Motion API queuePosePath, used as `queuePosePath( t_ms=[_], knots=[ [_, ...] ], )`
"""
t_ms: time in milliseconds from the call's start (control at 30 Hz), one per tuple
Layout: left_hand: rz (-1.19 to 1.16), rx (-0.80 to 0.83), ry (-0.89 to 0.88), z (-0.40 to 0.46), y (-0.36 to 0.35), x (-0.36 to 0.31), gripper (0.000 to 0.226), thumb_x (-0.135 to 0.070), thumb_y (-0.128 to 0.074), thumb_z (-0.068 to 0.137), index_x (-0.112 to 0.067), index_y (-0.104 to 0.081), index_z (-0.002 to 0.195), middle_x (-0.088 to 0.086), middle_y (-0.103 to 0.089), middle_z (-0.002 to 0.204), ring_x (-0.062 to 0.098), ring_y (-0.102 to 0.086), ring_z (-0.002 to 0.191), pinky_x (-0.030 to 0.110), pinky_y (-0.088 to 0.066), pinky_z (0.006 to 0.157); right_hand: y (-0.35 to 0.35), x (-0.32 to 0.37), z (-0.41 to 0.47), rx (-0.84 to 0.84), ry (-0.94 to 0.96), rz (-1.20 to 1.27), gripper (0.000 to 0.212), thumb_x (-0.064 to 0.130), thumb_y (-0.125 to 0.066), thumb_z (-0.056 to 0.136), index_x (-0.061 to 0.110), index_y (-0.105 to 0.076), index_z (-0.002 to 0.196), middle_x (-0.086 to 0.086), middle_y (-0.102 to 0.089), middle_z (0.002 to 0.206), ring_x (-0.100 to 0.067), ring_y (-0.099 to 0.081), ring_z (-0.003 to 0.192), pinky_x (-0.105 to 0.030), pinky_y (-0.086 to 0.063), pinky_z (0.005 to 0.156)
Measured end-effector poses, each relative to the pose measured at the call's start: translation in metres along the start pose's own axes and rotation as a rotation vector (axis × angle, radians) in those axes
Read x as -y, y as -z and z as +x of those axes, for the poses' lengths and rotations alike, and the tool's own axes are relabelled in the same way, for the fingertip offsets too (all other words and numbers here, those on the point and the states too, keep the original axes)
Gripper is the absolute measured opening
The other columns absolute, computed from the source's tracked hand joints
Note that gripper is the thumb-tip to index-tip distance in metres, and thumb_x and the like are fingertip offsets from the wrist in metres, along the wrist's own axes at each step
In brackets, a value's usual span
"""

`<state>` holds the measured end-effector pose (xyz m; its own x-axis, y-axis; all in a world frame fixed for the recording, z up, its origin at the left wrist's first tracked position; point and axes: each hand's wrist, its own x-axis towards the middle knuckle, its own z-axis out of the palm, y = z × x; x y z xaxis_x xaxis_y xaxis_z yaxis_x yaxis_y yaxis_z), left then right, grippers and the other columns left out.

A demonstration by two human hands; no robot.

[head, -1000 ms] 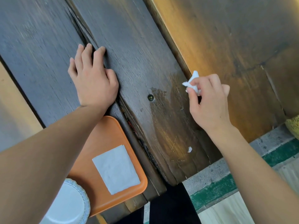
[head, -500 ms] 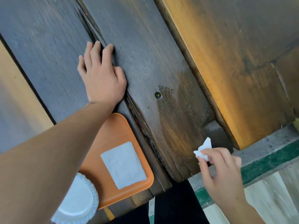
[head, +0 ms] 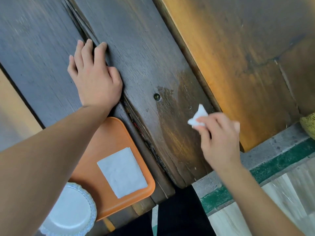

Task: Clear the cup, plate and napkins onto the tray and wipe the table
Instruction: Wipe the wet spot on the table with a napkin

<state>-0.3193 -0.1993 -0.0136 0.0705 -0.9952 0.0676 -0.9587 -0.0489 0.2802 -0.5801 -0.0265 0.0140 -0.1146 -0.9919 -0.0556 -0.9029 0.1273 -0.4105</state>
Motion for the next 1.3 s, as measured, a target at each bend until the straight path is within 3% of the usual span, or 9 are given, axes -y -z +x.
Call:
queuePosePath(
  t_ms=[167, 267, 467, 667, 733, 867, 1100, 1167, 1300],
  knots=[
    [0.007, -0.005, -0.004, -0.001, -0.001, -0.001, 0.059, -0.022, -0.037, 0.084, -0.017, -0.049, 0.142, 0.009, -0.042, 0.156, 0.029, -0.025, 0.152, 0.052, -0.016, 0.122, 0.007, -0.007, 0.078, -0.102, -0.028, 0.033, 0.015, 0.026, -0.060, 0.098, 0.015, -0.067, 0.106, -0.003, -0.059, 0.102, -0.013, -0.053, 0.085, -0.033, -0.034, 0.083],
    [0.000, -0.005, 0.002, 0.000, -0.001, 0.000, 0.059, -0.022, -0.038, 0.084, -0.017, -0.049, 0.141, 0.010, -0.042, 0.156, 0.029, -0.025, 0.152, 0.052, -0.016, 0.122, 0.005, -0.007, 0.080, -0.073, -0.040, 0.024, 0.015, 0.027, -0.059, 0.098, 0.016, -0.066, 0.106, -0.003, -0.059, 0.104, -0.014, -0.055, 0.087, -0.037, -0.040, 0.083],
    [0.008, 0.008, -0.001, -0.001, 0.002, -0.001, 0.059, -0.022, -0.036, 0.085, -0.018, -0.049, 0.142, 0.009, -0.041, 0.157, 0.029, -0.024, 0.152, 0.052, -0.016, 0.122, -0.002, 0.019, -0.010, 0.162, 0.143, 0.021, 0.005, 0.013, -0.061, 0.090, 0.013, -0.065, 0.094, -0.004, -0.057, 0.091, -0.023, -0.054, 0.079, -0.042, -0.040, 0.069],
    [0.011, 0.013, -0.008, 0.000, 0.002, -0.001, 0.058, -0.023, -0.034, 0.085, -0.017, -0.049, 0.141, 0.009, -0.040, 0.157, 0.029, -0.023, 0.153, 0.052, -0.015, 0.123, 0.011, 0.000, -0.106, 0.382, 0.239, 0.002, 0.026, -0.001, -0.059, 0.074, 0.019, -0.061, 0.091, -0.001, -0.058, 0.088, -0.025, -0.053, 0.071, -0.035, -0.030, 0.063],
    [0.007, 0.011, -0.010, 0.000, 0.001, -0.001, 0.058, -0.022, -0.035, 0.085, -0.017, -0.049, 0.141, 0.009, -0.040, 0.157, 0.030, -0.023, 0.153, 0.052, -0.015, 0.123, 0.018, -0.019, -0.106, 0.358, 0.208, -0.008, 0.035, -0.003, -0.058, 0.071, 0.021, -0.057, 0.096, -0.001, -0.056, 0.092, -0.024, -0.053, 0.073, -0.035, -0.028, 0.064],
    [0.016, 0.003, -0.011, 0.001, 0.000, -0.002, 0.058, -0.022, -0.036, 0.085, -0.017, -0.049, 0.141, 0.009, -0.040, 0.157, 0.030, -0.024, 0.152, 0.053, -0.016, 0.122, 0.023, -0.034, -0.051, 0.174, 0.109, 0.022, 0.020, 0.009, -0.053, 0.088, 0.008, -0.073, 0.092, -0.010, -0.062, 0.090, -0.025, -0.057, 0.081, -0.034, -0.031, 0.069],
    [0.008, -0.005, -0.013, 0.001, -0.002, 0.000, 0.058, -0.022, -0.037, 0.085, -0.016, -0.049, 0.141, 0.010, -0.041, 0.156, 0.030, -0.025, 0.152, 0.054, -0.017, 0.121, -0.012, 0.026, 0.068, -0.048, -0.016, 0.075, 0.012, 0.016, -0.057, 0.098, 0.009, -0.066, 0.099, -0.008, -0.056, 0.098, -0.020, -0.053, 0.083, -0.038, -0.044, 0.075],
    [-0.001, -0.006, -0.010, 0.001, -0.001, -0.001, 0.058, -0.022, -0.037, 0.085, -0.016, -0.049, 0.141, 0.010, -0.041, 0.156, 0.030, -0.025, 0.152, 0.054, -0.017, 0.121, -0.020, 0.045, 0.066, -0.026, 0.010, 0.057, 0.010, 0.016, -0.054, 0.097, 0.012, -0.063, 0.100, -0.007, -0.054, 0.096, -0.021, -0.051, 0.082, -0.040, -0.042, 0.073],
    [-0.004, -0.012, -0.010, 0.001, -0.001, 0.000, 0.058, -0.021, -0.037, 0.085, -0.015, -0.050, 0.141, 0.011, -0.041, 0.156, 0.030, -0.025, 0.152, 0.054, -0.017, 0.121, -0.017, 0.048, -0.007, 0.163, 0.265, 0.047, 0.016, 0.003, -0.053, 0.087, 0.017, -0.061, 0.090, -0.007, -0.054, 0.083, -0.026, -0.050, 0.071, -0.039, -0.034, 0.065]
  ],
)
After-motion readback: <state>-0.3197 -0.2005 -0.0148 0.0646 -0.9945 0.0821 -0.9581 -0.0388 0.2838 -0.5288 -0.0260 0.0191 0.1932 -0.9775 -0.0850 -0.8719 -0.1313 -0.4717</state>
